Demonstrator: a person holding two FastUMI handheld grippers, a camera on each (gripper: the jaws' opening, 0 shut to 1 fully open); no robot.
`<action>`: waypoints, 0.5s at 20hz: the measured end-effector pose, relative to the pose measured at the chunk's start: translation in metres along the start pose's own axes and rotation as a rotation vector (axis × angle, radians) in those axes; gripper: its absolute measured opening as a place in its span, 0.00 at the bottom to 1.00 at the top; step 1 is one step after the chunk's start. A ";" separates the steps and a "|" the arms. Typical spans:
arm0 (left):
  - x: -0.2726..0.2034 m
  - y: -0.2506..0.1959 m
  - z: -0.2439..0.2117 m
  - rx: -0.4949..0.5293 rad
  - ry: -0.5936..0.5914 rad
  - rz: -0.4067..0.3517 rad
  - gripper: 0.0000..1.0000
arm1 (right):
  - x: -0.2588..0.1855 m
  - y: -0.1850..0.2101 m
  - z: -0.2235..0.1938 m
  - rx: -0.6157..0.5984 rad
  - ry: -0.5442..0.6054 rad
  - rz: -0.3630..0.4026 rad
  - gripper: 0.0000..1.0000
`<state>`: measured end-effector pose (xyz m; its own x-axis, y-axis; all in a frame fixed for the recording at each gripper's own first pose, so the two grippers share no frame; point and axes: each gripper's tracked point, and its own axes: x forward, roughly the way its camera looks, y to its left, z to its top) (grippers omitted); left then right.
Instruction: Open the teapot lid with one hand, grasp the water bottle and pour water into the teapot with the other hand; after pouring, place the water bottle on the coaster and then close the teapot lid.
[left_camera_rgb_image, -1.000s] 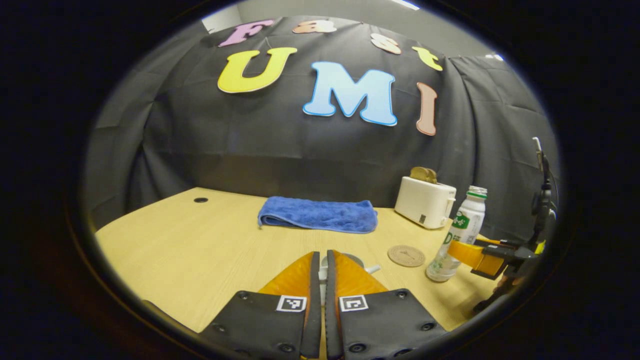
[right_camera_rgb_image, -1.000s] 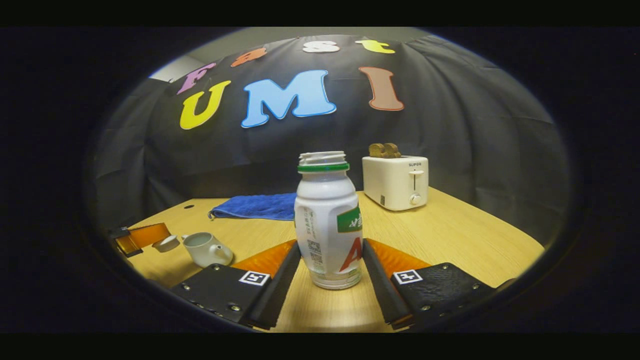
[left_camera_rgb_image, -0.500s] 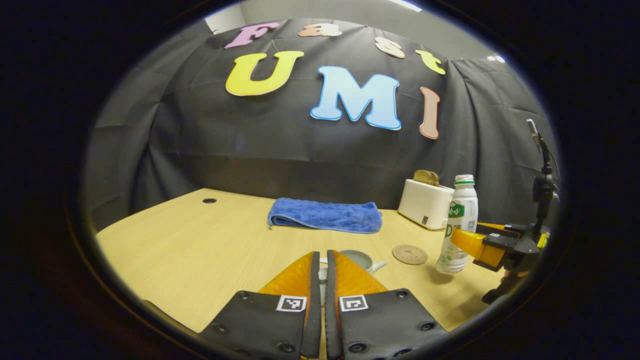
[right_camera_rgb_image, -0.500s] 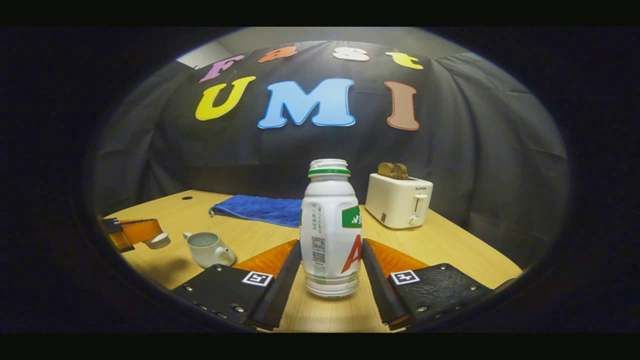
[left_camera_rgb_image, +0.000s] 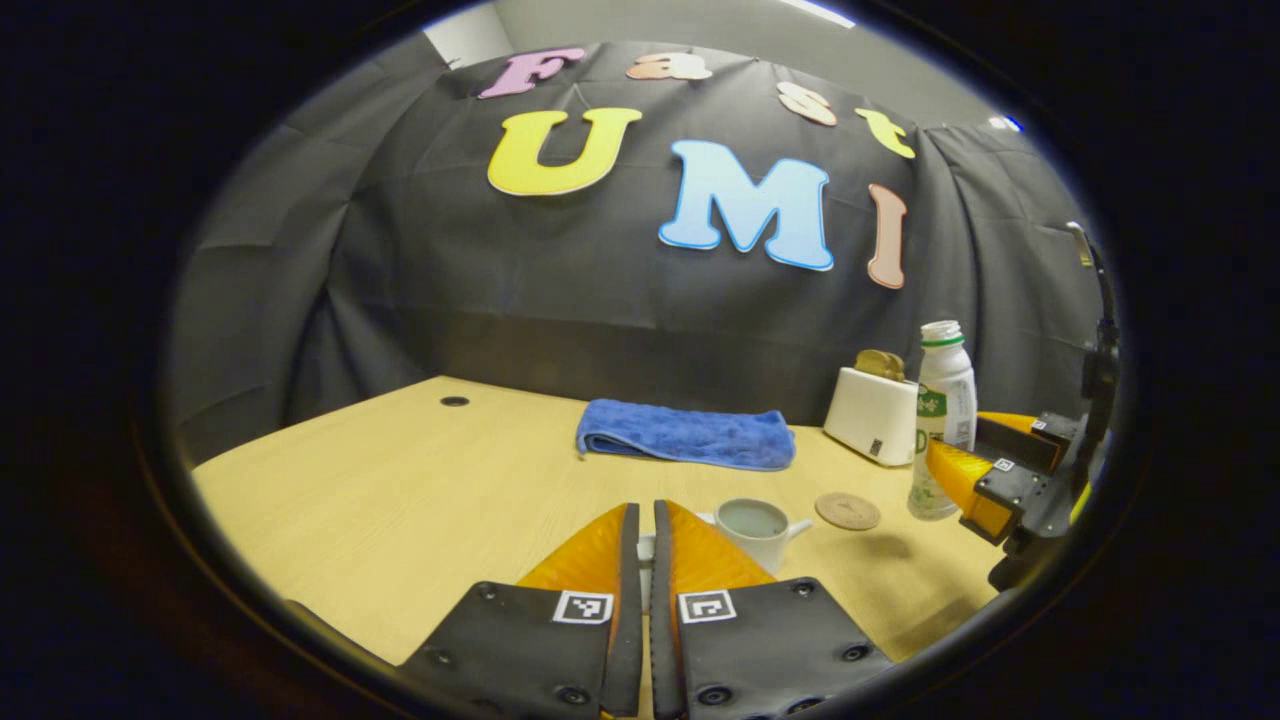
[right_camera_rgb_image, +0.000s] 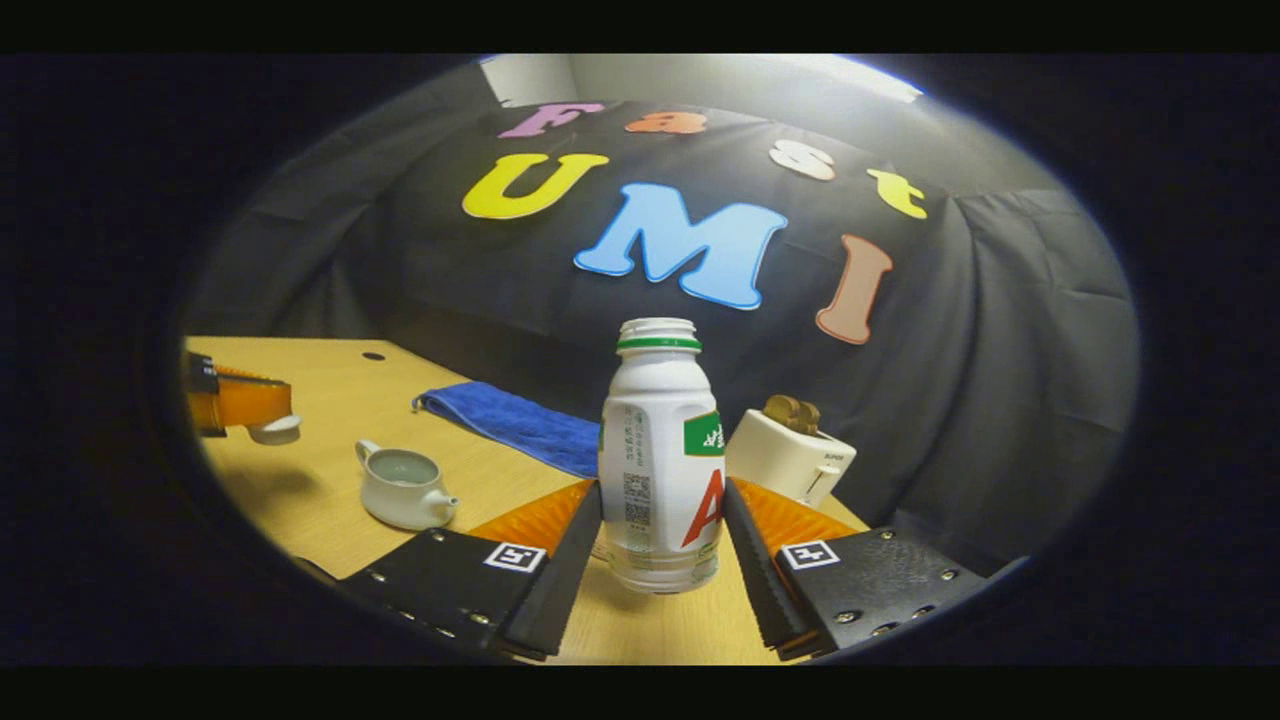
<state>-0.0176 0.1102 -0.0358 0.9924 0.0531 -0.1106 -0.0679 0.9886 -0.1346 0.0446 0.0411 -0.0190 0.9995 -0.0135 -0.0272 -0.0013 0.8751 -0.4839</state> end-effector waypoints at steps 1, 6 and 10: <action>0.000 0.003 -0.001 -0.004 -0.001 0.006 0.14 | 0.000 0.002 0.003 -0.037 -0.013 0.000 0.71; -0.003 0.014 -0.002 -0.022 -0.001 0.025 0.10 | 0.000 0.018 0.011 -0.175 -0.043 0.022 0.71; -0.005 0.022 -0.008 -0.020 0.007 0.038 0.10 | 0.001 0.030 0.012 -0.288 -0.049 0.058 0.71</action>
<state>-0.0250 0.1308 -0.0463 0.9884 0.0897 -0.1228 -0.1079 0.9827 -0.1503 0.0459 0.0735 -0.0233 0.9978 0.0619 -0.0229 -0.0598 0.7007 -0.7109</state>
